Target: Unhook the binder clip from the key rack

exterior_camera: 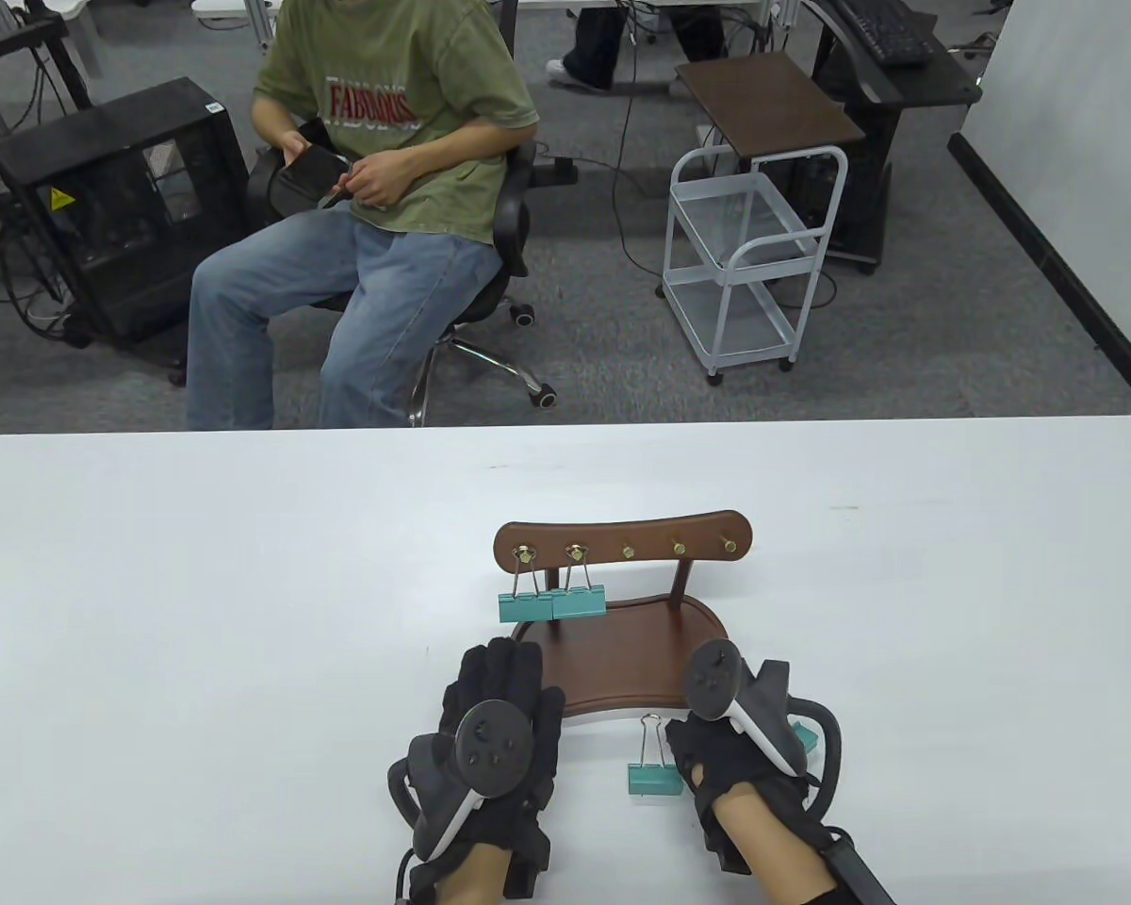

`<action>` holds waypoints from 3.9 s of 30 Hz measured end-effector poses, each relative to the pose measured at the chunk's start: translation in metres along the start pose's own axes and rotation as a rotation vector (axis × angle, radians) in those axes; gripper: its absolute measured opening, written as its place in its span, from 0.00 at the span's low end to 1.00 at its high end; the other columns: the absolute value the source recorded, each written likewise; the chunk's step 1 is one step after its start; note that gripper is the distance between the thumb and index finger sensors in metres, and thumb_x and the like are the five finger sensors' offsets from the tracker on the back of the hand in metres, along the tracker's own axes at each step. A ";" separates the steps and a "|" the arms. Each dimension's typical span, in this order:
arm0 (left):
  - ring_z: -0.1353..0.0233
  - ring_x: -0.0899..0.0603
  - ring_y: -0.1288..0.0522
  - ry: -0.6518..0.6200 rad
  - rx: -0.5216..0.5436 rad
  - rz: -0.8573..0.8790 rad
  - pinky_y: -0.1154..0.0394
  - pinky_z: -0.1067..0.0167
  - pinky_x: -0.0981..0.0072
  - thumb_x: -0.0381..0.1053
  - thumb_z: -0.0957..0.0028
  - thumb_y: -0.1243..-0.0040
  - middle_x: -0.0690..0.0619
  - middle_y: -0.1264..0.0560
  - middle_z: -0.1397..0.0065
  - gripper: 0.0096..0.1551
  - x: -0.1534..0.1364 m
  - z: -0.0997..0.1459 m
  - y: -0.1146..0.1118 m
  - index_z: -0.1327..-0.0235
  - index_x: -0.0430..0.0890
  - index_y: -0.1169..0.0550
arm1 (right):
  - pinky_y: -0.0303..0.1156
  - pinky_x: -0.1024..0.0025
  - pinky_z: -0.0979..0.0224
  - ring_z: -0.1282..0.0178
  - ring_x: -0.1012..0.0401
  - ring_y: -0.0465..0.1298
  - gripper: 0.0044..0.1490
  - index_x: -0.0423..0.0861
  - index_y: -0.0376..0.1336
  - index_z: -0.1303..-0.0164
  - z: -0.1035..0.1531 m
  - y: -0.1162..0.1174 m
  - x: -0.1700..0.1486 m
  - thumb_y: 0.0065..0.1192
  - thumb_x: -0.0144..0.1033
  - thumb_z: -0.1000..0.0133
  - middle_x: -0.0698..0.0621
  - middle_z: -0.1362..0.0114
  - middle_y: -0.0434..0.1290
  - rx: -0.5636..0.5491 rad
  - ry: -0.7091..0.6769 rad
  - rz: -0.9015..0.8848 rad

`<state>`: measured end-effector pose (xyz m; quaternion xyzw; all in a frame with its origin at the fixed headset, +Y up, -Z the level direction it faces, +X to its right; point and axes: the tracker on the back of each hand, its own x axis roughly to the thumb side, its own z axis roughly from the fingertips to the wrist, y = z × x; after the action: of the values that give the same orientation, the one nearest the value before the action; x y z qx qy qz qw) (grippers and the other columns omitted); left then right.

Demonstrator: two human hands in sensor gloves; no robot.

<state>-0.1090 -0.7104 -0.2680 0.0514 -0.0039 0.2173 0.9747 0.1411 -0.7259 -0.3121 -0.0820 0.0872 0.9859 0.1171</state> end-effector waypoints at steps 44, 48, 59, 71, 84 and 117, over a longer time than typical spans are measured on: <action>0.17 0.37 0.36 0.040 0.061 0.038 0.35 0.27 0.41 0.69 0.44 0.48 0.48 0.32 0.16 0.38 -0.009 0.000 0.003 0.21 0.55 0.31 | 0.62 0.50 0.28 0.26 0.44 0.60 0.39 0.50 0.58 0.35 0.020 -0.022 -0.095 0.51 0.56 0.54 0.44 0.25 0.62 -0.490 -0.233 -0.071; 0.17 0.37 0.34 0.057 0.088 0.084 0.33 0.28 0.40 0.71 0.44 0.50 0.48 0.32 0.16 0.40 -0.015 -0.001 0.007 0.21 0.55 0.31 | 0.62 0.49 0.28 0.26 0.44 0.60 0.38 0.50 0.58 0.35 0.020 -0.024 -0.096 0.51 0.56 0.54 0.44 0.25 0.62 -0.488 -0.228 -0.089; 0.18 0.35 0.32 0.210 0.127 0.534 0.30 0.27 0.41 0.80 0.45 0.62 0.47 0.34 0.15 0.49 -0.047 -0.013 0.016 0.17 0.53 0.35 | 0.62 0.49 0.28 0.26 0.43 0.60 0.38 0.50 0.58 0.34 0.018 -0.028 -0.099 0.51 0.56 0.53 0.43 0.25 0.62 -0.483 -0.215 -0.153; 0.16 0.34 0.37 0.236 -0.031 0.819 0.31 0.27 0.40 0.75 0.43 0.50 0.46 0.40 0.11 0.49 -0.046 -0.055 -0.006 0.13 0.53 0.43 | 0.63 0.49 0.28 0.26 0.43 0.61 0.38 0.50 0.58 0.34 0.017 -0.031 -0.110 0.50 0.56 0.53 0.42 0.25 0.63 -0.476 -0.190 -0.241; 0.22 0.40 0.31 0.220 -0.189 0.898 0.30 0.29 0.43 0.63 0.40 0.45 0.50 0.36 0.17 0.42 -0.044 -0.067 -0.021 0.15 0.56 0.44 | 0.63 0.49 0.29 0.26 0.42 0.61 0.38 0.49 0.57 0.33 0.016 -0.033 -0.119 0.50 0.55 0.53 0.42 0.25 0.63 -0.474 -0.162 -0.299; 0.28 0.40 0.27 0.152 -0.110 0.871 0.29 0.33 0.41 0.54 0.40 0.46 0.48 0.29 0.24 0.30 -0.051 -0.058 0.009 0.22 0.59 0.32 | 0.63 0.49 0.29 0.27 0.43 0.61 0.38 0.49 0.57 0.34 0.016 -0.034 -0.118 0.50 0.55 0.52 0.42 0.26 0.63 -0.472 -0.162 -0.309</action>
<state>-0.1599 -0.7176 -0.3261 -0.0230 0.0347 0.6102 0.7912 0.2607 -0.7162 -0.2802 -0.0405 -0.1677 0.9528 0.2499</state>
